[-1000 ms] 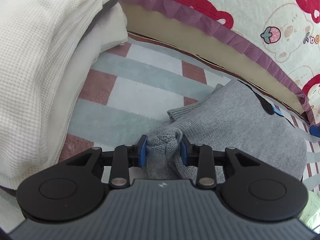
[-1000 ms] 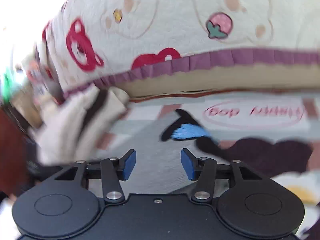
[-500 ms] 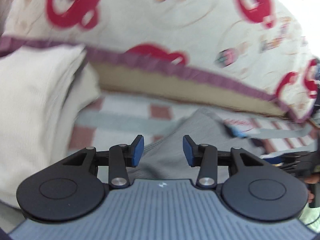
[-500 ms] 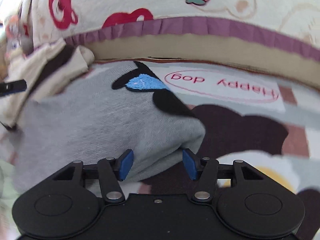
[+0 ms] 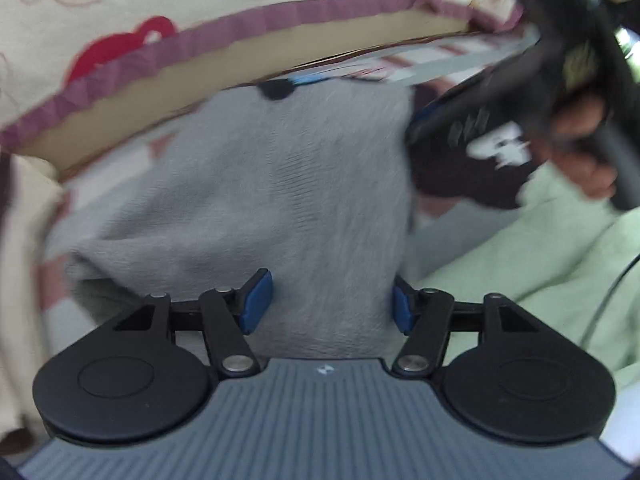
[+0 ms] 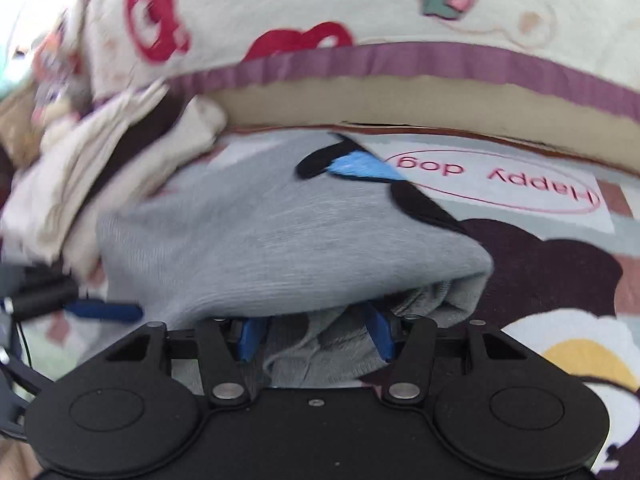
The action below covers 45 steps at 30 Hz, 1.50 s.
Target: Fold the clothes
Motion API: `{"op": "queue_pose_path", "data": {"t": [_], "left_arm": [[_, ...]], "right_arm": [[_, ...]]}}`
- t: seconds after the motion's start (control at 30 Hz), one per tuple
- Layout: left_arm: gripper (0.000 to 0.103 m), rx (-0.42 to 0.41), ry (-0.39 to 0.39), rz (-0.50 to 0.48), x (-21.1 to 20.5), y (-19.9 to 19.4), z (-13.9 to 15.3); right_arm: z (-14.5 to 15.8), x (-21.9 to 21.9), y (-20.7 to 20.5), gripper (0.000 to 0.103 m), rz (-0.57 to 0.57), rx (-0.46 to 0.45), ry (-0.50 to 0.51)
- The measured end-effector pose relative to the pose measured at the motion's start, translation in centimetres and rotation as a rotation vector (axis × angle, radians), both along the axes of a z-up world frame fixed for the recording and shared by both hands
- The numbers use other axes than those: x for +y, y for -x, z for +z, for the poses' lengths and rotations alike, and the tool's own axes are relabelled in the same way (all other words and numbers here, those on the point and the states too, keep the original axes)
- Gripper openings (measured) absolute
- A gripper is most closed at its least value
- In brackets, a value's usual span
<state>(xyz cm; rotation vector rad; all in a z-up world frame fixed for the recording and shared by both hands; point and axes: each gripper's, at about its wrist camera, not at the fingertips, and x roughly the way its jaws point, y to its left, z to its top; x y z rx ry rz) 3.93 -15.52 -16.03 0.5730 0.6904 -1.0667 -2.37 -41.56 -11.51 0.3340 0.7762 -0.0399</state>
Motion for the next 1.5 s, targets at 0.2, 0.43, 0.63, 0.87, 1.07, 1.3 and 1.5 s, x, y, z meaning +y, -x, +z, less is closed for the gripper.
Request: {"op": "queue_pose_path", "data": {"t": [0.2, 0.43, 0.63, 0.87, 1.07, 1.3, 1.5], "left_arm": [[0.018, 0.219, 0.119, 0.178, 3.2, -4.1, 1.3], [0.014, 0.307, 0.247, 0.234, 4.9, -5.9, 2.6], [0.013, 0.420, 0.286, 0.240, 6.2, -4.7, 2.2], [0.017, 0.422, 0.231, 0.209, 6.3, -3.2, 1.9], [0.035, 0.656, 0.582, 0.450, 13.4, -7.9, 2.8], [0.046, 0.797, 0.547, 0.677, 12.4, -12.9, -1.0], [0.010, 0.709, 0.538, 0.808, 9.9, -15.3, -3.6]], "right_arm": [[0.4, 2.3, 1.7, 0.059, 0.131, -0.010, -0.163], [-3.4, 6.9, -1.2, 0.022, 0.277, 0.085, -0.311], [-4.9, 5.8, -2.3, 0.013, 0.265, 0.033, -0.542], [-2.0, 7.5, -0.1, 0.036, 0.248, 0.132, -0.300], [3.0, 6.0, 1.7, 0.050, 0.285, 0.016, -0.383], [-1.3, 7.0, -2.0, 0.067, 0.051, 0.106, -0.679], [-5.2, 7.2, -2.9, 0.060, -0.088, 0.090, -0.729]]}}
